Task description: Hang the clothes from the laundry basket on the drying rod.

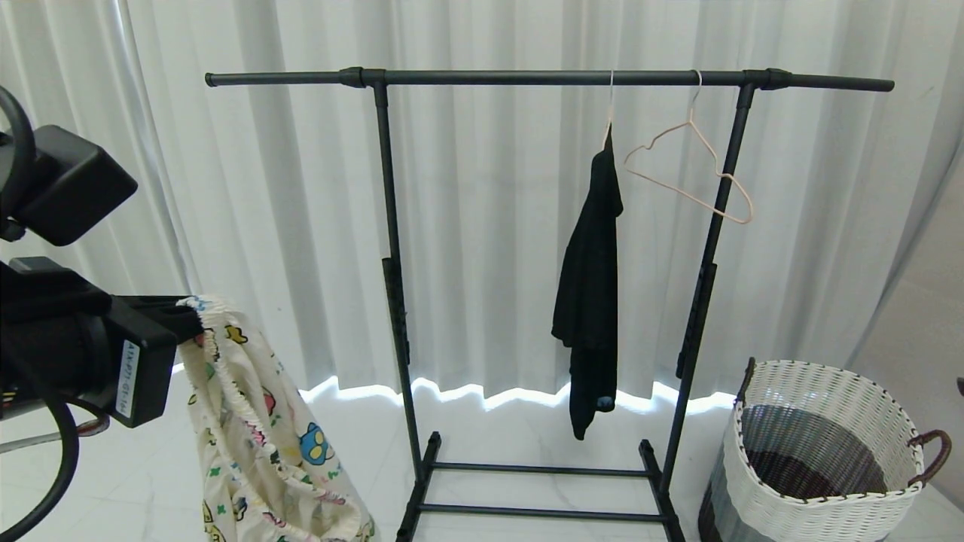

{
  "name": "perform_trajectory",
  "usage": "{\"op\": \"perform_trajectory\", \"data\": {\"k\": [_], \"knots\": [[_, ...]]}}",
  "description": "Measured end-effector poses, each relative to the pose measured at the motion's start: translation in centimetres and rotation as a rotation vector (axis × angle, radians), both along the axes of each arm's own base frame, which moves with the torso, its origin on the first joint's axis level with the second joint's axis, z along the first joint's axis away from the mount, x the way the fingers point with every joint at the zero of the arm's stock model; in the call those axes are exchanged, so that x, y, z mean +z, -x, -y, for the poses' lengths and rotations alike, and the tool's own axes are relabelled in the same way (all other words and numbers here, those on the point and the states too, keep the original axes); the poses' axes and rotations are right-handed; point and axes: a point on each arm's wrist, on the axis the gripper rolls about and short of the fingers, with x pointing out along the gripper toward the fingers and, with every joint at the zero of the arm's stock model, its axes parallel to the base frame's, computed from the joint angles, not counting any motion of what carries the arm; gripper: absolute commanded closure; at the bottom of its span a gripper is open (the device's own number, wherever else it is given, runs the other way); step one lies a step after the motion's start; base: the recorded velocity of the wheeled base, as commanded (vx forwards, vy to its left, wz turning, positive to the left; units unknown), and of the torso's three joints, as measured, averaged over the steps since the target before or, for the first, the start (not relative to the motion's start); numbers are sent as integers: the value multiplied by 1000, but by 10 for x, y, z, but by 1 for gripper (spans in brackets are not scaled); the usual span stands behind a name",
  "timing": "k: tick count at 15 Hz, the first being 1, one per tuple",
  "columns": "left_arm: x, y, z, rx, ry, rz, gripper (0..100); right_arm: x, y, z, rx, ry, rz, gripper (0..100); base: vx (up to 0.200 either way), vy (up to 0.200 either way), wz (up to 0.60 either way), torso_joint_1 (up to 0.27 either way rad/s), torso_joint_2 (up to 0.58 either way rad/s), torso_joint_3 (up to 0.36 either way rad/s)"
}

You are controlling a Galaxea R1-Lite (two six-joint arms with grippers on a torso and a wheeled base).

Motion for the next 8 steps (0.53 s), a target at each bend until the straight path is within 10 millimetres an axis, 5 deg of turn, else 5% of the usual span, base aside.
{"op": "perform_trajectory", "data": {"k": [8], "knots": [[0,0,0,-1,0,-2,100,-4,-5,-1,23,15,17,0,0,0,0,0,0,0]]}}
